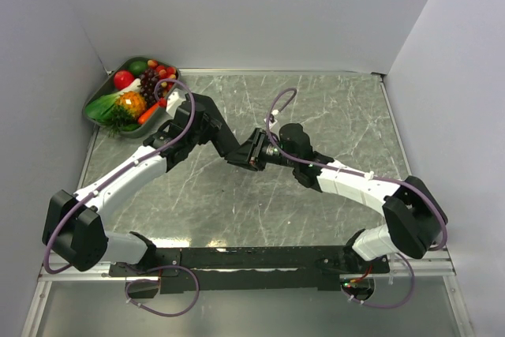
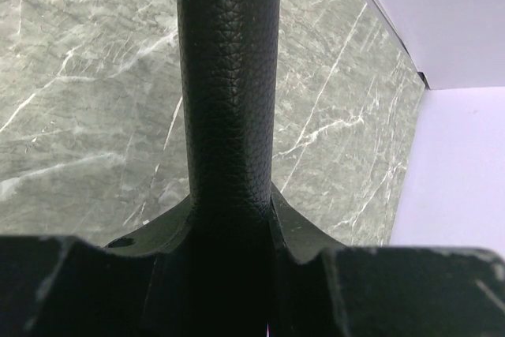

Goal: Sort the hair-cutting tools

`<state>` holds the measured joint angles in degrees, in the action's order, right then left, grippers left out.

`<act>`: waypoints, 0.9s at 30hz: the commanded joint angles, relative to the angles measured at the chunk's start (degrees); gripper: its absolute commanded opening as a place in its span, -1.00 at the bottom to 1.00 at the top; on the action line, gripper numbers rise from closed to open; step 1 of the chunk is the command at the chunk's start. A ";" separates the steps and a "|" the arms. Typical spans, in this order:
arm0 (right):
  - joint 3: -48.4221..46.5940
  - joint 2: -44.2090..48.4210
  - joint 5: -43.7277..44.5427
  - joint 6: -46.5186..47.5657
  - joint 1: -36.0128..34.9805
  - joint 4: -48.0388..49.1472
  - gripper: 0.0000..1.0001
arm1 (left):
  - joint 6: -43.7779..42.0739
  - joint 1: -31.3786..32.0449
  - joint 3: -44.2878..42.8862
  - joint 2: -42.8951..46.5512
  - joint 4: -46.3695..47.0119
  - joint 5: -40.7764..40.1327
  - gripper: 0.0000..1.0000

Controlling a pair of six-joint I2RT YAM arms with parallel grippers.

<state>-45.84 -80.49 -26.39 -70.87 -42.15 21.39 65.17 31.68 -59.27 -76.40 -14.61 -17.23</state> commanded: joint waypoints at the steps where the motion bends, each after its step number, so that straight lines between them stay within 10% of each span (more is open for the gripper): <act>1: -3.81 -0.81 0.20 0.47 -0.39 2.78 -0.31 | -0.57 0.05 -3.40 3.10 4.15 0.27 -0.98; 12: -5.04 -3.09 -0.50 -0.15 -0.65 4.10 -0.47 | -0.92 -0.04 -3.40 3.19 3.89 0.45 -0.98; 18: -5.66 -3.71 -0.85 -0.06 -0.83 3.75 -1.00 | -1.09 0.05 -3.40 3.36 3.63 0.10 -0.97; 27: -4.08 -2.40 -2.96 2.75 -0.91 1.29 -1.00 | -1.01 -0.66 -3.58 2.66 4.06 1.06 -0.98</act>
<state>-48.77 -83.70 -27.73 -70.43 -42.57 22.70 63.86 31.38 -59.27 -76.20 -15.62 -17.19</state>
